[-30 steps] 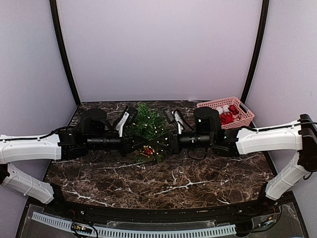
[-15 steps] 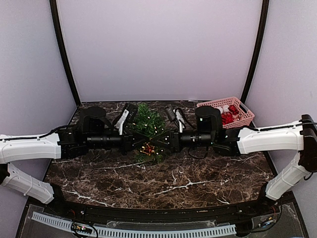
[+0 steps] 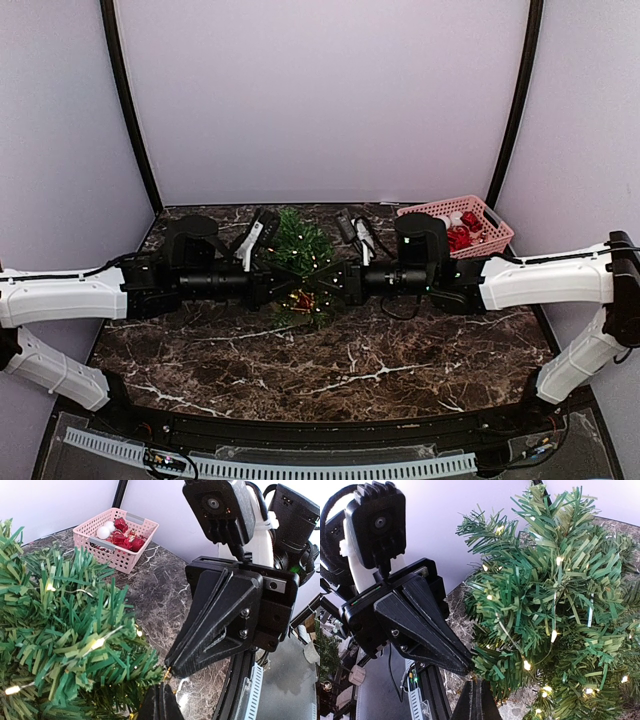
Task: Decorate the small christmas tree
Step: Hang the ornament drum on the branch.
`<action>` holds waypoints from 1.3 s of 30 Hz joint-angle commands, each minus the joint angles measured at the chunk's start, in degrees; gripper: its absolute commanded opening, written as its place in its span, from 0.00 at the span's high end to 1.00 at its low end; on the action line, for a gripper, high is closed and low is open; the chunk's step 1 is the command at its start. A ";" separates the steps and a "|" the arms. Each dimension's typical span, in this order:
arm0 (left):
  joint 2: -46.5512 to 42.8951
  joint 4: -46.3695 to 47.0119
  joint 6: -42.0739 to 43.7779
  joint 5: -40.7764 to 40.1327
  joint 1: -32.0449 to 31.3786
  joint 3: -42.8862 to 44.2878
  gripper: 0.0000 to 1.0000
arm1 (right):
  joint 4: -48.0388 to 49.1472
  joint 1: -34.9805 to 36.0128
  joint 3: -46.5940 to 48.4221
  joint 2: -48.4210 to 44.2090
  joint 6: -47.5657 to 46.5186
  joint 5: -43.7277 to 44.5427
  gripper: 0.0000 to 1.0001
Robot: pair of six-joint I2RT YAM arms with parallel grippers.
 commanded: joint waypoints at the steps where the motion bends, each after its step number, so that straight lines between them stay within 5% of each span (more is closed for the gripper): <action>1: -0.29 1.09 -0.51 -1.25 0.76 1.91 1.00 | 0.22 -0.48 1.58 -0.76 -0.69 1.29 1.00; 39: 0.52 -1.30 -1.15 -3.67 1.25 2.13 1.00 | 0.98 -0.54 1.78 2.77 0.81 3.35 1.00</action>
